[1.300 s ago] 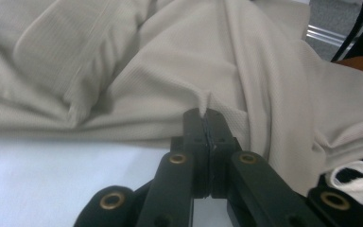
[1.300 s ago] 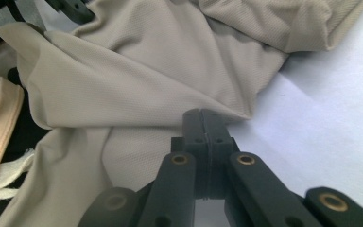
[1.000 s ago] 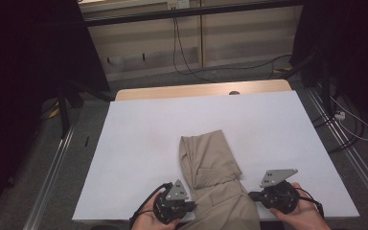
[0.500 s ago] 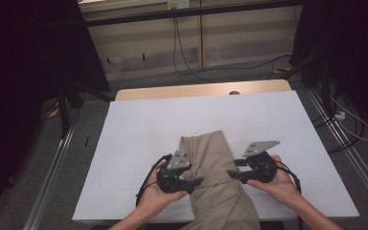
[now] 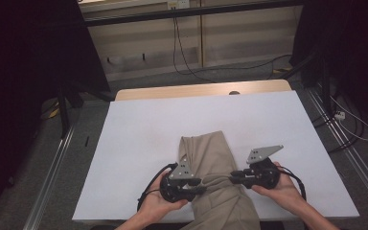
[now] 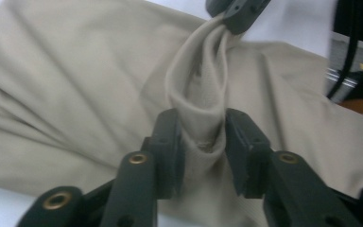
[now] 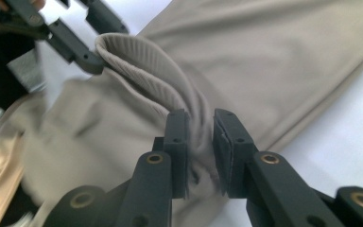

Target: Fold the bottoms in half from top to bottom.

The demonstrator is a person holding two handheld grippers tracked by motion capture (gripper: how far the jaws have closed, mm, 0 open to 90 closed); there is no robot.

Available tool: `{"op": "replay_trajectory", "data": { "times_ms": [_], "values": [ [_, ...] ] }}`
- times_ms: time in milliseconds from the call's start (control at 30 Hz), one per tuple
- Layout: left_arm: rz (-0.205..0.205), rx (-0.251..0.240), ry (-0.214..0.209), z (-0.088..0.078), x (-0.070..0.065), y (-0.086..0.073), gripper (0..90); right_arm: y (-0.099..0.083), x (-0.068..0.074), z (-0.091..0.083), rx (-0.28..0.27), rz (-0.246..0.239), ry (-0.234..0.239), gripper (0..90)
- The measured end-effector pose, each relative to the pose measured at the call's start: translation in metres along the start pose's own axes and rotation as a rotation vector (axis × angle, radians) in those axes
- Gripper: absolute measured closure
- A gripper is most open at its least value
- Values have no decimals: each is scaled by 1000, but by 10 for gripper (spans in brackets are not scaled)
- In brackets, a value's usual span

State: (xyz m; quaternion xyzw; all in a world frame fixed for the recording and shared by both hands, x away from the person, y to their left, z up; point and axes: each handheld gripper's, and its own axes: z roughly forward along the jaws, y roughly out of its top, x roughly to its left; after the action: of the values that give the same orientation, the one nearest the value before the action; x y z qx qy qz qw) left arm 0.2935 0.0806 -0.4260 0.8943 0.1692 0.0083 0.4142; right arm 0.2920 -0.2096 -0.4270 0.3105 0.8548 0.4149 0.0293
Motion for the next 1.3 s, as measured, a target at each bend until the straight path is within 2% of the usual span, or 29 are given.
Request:
{"op": "replay_trajectory", "data": {
  "times_ms": [67,133,167,267,333,367,400,433,467,533,567,600,667,733,800,867,900,933,967,1033,1067,1100,1167,1233,1300],
  "values": [
    [39,29,2,-1,-10,-5,614,-9,9,-5,4,-5,9,742],
    [55,42,-33,-1,-19,-9,588,-18,17,-10,14,-10,28,736],
    [64,62,-29,-2,-23,-12,554,-21,20,-11,19,-7,30,722],
    [49,59,-49,-5,-27,-16,524,-26,26,-14,21,-8,39,670],
    [36,31,-22,-11,-23,-13,484,-21,24,-15,-1,-7,22,606],
    [24,-7,-9,-15,-19,-10,455,-17,22,-16,-19,-5,12,572],
    [27,-29,19,-20,-12,-7,437,-11,18,-17,-36,4,-14,539],
    [9,-65,51,-23,-6,-2,422,-5,13,-17,-52,11,-22,509],
    [17,-70,77,-28,5,3,408,1,8,-16,-63,12,-26,486],
    [-12,-111,143,-30,29,12,409,14,-8,-12,-67,15,-69,439],
    [-39,-125,167,-28,43,15,421,21,-18,-8,-70,27,-73,440],
    [-68,-118,195,-25,57,19,438,27,-28,-4,-84,42,-94,441],
    [-125,-90,224,-14,82,25,448,40,-47,6,-98,56,-134,468],
    [-108,-59,289,0,101,32,464,51,-63,16,-106,73,-149,509],
    [-179,-69,267,10,119,38,462,61,-78,28,-92,61,-168,549],
    [-157,-72,315,17,131,45,461,68,-92,38,-89,83,-180,562],
    [-183,-89,303,20,136,48,454,71,-98,43,-88,91,-192,568],
    [-185,-90,303,23,142,50,450,74,-104,48,-86,98,-200,574],
    [-194,-78,301,28,145,51,443,77,-109,52,-82,102,-219,578],
    [-161,-39,314,37,149,53,446,82,-119,62,-60,110,-244,578],
    [-159,-12,330,41,150,52,465,84,-123,67,-55,115,-238,584],
    [-167,15,342,44,152,50,512,85,-127,72,-44,118,-239,586],
    [-209,25,319,44,157,44,597,87,-131,81,-36,114,-245,610],
    [-245,13,307,40,159,38,639,85,-134,89,-21,119,-258,640],
    [-242,38,316,34,160,35,679,81,-135,96,-13,132,-252,611]
  ]
}}
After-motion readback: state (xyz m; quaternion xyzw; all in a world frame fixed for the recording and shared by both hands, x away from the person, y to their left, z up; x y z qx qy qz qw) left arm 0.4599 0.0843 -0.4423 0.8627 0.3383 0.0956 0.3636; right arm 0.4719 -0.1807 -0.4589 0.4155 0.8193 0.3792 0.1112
